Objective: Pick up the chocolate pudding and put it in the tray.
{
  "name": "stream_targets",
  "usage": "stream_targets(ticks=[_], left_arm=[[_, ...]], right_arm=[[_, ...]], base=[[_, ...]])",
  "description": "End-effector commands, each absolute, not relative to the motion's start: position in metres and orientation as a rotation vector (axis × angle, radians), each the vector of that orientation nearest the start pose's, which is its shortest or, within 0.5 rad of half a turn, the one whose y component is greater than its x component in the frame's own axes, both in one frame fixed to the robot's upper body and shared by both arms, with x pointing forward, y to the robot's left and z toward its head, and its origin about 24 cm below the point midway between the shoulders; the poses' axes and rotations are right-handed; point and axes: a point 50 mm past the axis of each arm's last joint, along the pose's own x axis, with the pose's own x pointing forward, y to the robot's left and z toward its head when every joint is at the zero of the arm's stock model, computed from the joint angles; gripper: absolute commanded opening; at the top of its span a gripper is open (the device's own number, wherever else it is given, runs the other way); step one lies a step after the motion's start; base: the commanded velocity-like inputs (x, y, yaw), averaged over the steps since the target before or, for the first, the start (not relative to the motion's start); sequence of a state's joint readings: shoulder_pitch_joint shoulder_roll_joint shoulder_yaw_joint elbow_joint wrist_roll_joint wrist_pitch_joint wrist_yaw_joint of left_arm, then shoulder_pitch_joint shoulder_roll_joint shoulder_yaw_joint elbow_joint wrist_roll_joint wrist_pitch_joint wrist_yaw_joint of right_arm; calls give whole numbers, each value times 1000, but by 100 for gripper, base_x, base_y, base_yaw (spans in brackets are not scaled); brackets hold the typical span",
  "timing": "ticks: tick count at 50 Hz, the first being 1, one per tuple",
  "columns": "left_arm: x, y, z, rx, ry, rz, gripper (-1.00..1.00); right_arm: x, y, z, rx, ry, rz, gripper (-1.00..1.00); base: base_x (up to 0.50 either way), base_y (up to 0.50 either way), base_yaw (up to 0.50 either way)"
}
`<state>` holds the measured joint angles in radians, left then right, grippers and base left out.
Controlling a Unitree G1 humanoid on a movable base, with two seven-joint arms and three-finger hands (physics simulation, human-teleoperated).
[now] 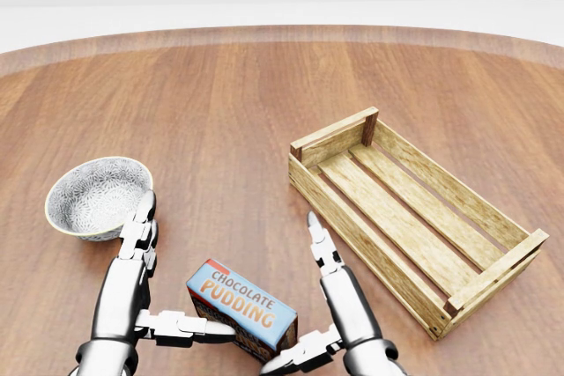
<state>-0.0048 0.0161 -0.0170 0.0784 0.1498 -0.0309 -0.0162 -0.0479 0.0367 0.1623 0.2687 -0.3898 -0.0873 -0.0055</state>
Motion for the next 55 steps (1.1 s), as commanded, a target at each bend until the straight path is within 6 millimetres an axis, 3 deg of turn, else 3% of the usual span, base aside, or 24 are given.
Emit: stream_targets(ticks=[1,3,4,6,13,15,17,23,25,33,36,38,41,55], left_arm=[[254,149,30,123,32,-38,100],[254,149,30,123,32,-38,100],[254,149,30,122,32,-38,100],[254,149,30,122,32,-38,100],[254,149,30,123,32,-38,100],[254,149,30,123,32,-38,100],[254,149,30,123,32,-38,100],[254,149,30,123,32,-38,100],[254,149,30,122,32,-38,100],[254,149,30,123,32,-38,100],[254,149,30,123,32,-38,100],[254,149,30,123,32,-38,100],[254,149,30,123,32,-38,100],[254,149,30,122,32,-38,100]], right_arm=[[253,-91,-13,-401,148,261,100],[254,-89,-8,-398,128,274,100],[254,-91,-20,-413,180,266,100],[255,-88,-13,-402,149,283,100],[257,-85,-16,-408,165,310,100],[257,-86,-32,-434,238,305,100],[259,-82,-22,-422,193,324,100],[261,-78,-24,-431,203,342,100],[260,-80,-39,-454,273,337,100],[262,-75,-31,-438,242,374,100],[262,-71,-35,-462,258,398,100],[260,-76,-57,-500,363,377,100],[263,-69,-41,-452,296,419,100],[260,-62,-47,-447,330,483,100]], base=[[0,0,0],[0,0,0],[0,0,0],[0,0,0],[0,0,0],[0,0,0],[0,0,0],[0,0,0],[0,0,0],[0,0,0],[0,0,0],[0,0,0],[0,0,0],[0,0,0]])
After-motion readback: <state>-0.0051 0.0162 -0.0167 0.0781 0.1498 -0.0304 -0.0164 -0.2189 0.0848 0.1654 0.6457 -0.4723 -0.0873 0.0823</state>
